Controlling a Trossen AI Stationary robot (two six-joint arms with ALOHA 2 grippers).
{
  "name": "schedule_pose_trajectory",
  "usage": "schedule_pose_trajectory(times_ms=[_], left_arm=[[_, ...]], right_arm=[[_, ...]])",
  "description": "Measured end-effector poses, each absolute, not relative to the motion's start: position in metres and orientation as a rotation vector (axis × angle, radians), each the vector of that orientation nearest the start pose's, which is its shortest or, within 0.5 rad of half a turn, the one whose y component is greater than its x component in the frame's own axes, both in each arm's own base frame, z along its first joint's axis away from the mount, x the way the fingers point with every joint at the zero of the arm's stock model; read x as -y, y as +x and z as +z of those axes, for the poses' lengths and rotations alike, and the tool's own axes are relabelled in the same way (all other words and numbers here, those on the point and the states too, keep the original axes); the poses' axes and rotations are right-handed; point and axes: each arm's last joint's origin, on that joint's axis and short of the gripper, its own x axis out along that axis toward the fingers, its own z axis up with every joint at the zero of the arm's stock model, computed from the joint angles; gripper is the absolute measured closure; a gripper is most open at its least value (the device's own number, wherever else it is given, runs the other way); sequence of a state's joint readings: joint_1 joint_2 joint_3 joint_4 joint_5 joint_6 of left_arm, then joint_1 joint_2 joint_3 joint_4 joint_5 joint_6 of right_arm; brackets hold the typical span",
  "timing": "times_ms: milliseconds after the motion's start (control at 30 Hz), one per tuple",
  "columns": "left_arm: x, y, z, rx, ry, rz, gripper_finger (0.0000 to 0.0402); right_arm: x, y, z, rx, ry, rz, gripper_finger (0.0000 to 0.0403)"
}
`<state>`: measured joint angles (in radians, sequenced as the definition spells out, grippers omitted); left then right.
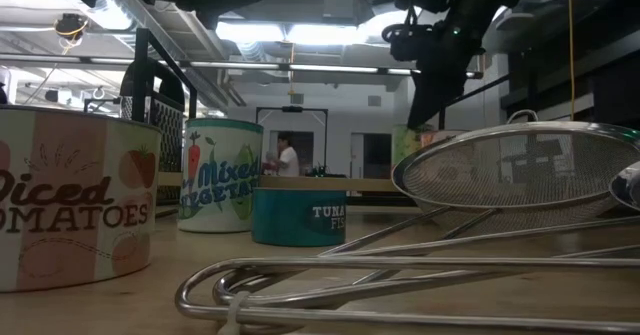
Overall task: Pick and place cans onto a shelf
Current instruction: Adjust the large yellow can on the shelf
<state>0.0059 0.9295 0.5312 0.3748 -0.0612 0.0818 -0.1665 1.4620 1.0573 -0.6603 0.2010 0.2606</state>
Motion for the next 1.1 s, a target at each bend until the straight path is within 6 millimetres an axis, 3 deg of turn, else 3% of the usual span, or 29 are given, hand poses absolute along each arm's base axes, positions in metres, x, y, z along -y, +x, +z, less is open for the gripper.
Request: schedule_pose_trajectory(times_ms=[333,1100], left_arm=[[-0.003,0.2078,0.2731,-0.026,0.082,0.066,0.0315],[-0.0031,0.2078,0.2731,-0.026,0.082,0.067,0.0315]], right_arm=[[0.0536,0.282,0.242,-0.966,0.388,-0.579,0.0346],[0.0544,0.2836,0.2437,-0.949,0.371,-0.591,0.0344]])
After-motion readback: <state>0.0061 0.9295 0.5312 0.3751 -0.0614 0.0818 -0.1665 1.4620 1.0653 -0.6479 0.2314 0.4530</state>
